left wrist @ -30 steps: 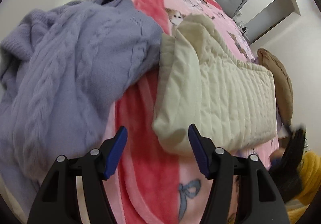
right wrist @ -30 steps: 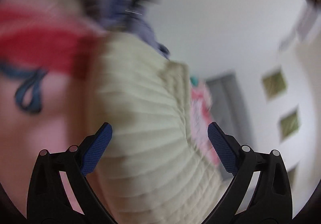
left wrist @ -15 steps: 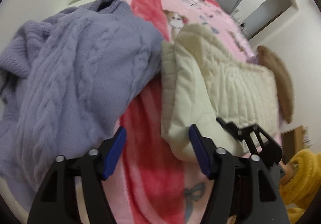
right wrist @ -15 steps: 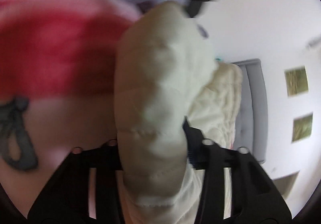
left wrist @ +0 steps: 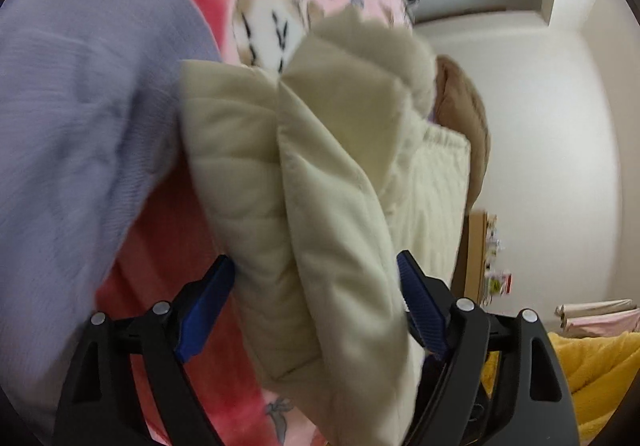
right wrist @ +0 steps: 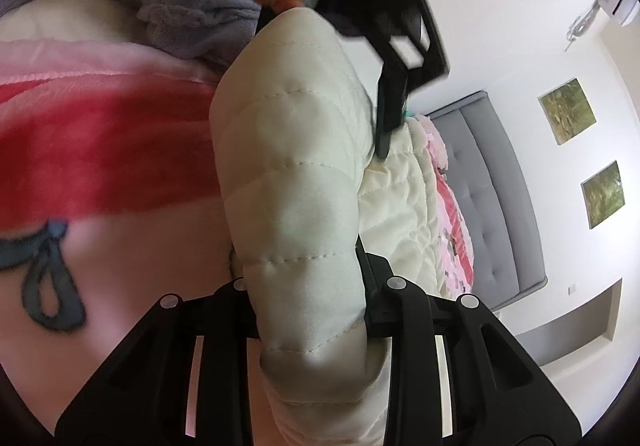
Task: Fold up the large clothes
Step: 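Grasp the folded jacket's end with the right gripper and lift it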
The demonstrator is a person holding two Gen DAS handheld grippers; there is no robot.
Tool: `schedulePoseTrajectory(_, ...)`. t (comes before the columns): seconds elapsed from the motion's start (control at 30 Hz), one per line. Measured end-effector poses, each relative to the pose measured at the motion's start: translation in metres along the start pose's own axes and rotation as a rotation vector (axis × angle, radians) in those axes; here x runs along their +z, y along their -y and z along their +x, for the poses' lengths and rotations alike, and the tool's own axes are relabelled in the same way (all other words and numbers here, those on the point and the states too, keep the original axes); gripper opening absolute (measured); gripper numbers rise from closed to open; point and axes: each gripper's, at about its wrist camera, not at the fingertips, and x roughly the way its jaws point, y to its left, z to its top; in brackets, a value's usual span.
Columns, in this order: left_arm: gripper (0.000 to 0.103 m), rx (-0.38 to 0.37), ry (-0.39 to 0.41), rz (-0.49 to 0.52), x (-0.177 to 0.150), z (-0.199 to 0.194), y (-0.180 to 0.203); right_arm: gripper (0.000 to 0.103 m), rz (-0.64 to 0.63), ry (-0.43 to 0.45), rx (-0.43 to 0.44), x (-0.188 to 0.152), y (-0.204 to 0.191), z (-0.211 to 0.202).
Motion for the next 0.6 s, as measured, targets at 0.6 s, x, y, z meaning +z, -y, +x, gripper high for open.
schedulePoseTrajectory(0.6,0.087,-0.042,-0.014,-0.12,0.003,0.032,0.004,0.026,0.077,0.005,-0.006,-0.008,0.006,-0.003)
